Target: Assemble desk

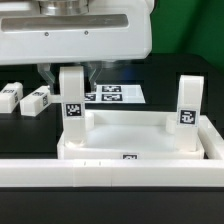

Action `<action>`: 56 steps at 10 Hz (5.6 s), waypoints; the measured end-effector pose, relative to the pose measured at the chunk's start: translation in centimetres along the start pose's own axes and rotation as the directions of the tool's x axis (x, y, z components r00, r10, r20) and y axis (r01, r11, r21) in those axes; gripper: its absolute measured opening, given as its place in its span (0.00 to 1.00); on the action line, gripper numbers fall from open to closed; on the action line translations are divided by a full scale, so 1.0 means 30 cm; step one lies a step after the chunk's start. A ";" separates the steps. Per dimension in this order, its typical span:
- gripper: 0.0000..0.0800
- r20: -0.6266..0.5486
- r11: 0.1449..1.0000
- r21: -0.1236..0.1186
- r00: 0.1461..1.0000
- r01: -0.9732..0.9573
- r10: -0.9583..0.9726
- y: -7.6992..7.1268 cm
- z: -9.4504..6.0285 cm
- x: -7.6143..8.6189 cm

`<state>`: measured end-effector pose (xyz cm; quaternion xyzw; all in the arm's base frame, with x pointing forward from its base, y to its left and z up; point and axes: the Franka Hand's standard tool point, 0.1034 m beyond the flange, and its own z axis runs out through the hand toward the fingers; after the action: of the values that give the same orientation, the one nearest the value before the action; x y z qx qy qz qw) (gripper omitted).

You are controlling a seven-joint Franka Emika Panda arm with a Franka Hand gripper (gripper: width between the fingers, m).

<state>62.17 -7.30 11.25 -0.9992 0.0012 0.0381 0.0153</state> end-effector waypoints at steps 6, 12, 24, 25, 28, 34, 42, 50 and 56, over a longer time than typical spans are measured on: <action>0.36 -0.015 0.817 0.021 0.817 -0.576 0.577 -0.033 0.004 0.007; 0.36 -0.007 0.443 0.028 0.443 -0.896 0.897 -0.031 0.003 0.008; 0.81 -0.029 0.827 0.038 0.827 -0.561 0.562 -0.043 0.009 0.012; 0.81 -0.032 0.871 0.034 0.871 -0.490 0.491 -0.040 0.009 0.011; 0.81 -0.047 0.980 0.020 0.979 -0.196 0.197 -0.052 0.008 0.016; 0.67 -0.059 0.996 0.004 0.994 0.090 -0.090 -0.045 0.012 0.019; 0.36 -0.057 0.981 0.027 0.980 -0.190 0.191 -0.038 0.014 0.020; 0.36 -0.014 0.616 0.066 0.617 -0.785 0.787 -0.024 0.017 0.017; 0.36 0.017 0.334 0.076 0.336 -0.940 0.942 -0.025 0.017 0.019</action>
Offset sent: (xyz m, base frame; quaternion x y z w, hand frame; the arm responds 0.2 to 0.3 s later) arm -0.0138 0.0024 -0.0040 -0.0033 0.0087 0.2938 0.9558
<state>62.71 -6.53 10.71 -0.8151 0.5782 0.0249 0.0268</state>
